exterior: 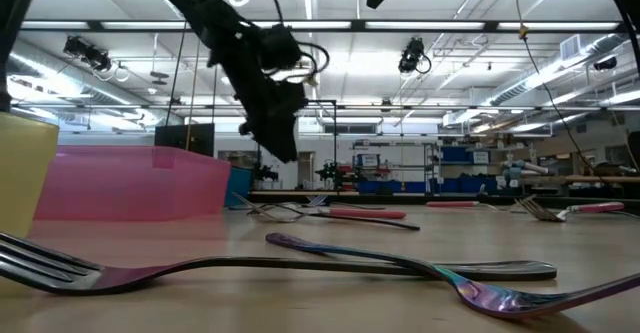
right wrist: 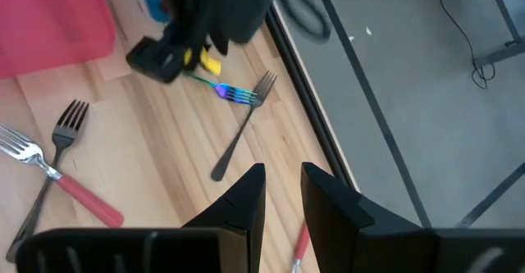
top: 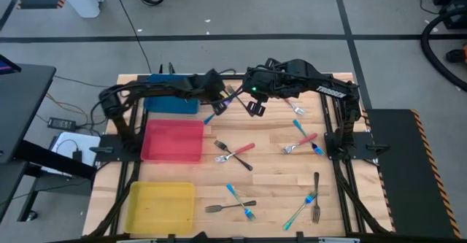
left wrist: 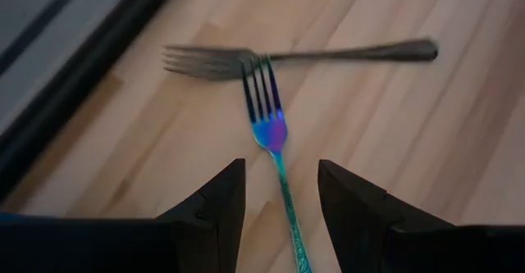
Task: Sort silverware by color (type)
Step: Put the top left light blue fork into the red bin
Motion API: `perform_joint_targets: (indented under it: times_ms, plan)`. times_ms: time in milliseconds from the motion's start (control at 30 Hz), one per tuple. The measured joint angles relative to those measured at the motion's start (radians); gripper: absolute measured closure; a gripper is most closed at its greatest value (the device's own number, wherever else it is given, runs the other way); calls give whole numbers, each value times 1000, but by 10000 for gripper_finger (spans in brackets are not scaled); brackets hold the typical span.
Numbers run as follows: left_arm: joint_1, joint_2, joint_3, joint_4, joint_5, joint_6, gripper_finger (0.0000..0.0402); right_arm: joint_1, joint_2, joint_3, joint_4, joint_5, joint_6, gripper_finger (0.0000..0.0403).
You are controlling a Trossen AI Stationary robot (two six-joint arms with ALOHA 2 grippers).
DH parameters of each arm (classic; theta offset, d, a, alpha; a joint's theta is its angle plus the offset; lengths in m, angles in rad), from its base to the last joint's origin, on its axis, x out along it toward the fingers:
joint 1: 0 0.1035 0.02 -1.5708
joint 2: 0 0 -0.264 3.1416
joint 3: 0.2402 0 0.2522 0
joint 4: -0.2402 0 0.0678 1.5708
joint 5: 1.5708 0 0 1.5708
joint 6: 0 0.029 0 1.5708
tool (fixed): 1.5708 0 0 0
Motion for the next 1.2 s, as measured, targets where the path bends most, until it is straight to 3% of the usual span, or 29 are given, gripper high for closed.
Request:
perform_joint_targets:
  times_ms: [200, 400, 900, 1033, 1200]
  plan:
    - [4, 106, 71, -43, 9, -16, 249, 3, 0, 0, 0, -39, 0, 314]
    - [17, 160, 80, -65, 90, -22, 249, 6, 0, 0, 0, -60, 0, 314]
    - [31, 248, 85, -77, 85, 9, 252, 16, 0, 0, 0, -60, 0, 314]
    - [26, 243, 84, -76, 82, 8, 277, 16, 0, 0, 0, -60, 0, 314]
    - [22, 237, 84, -74, 78, 8, 336, 16, 1, 0, 0, -60, 0, 314]
